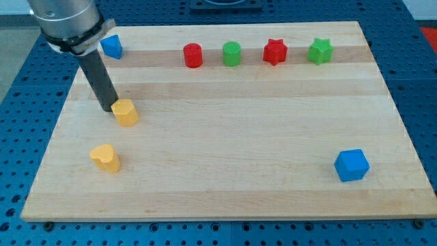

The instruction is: Move the yellow hexagon closer to the yellow heart

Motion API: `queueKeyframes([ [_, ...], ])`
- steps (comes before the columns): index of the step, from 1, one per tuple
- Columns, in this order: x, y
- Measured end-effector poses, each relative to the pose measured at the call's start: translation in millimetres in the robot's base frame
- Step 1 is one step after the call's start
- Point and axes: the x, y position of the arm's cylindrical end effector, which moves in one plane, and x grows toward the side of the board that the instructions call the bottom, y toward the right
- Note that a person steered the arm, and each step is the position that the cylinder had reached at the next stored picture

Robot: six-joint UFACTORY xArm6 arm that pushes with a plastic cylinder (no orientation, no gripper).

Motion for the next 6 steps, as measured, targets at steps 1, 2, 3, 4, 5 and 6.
queueKeyframes([
  [1, -8, 0],
  [2, -9, 7],
  [3, -5, 17],
  [4, 5, 27],
  [5, 16, 37],
  [6, 17, 63],
])
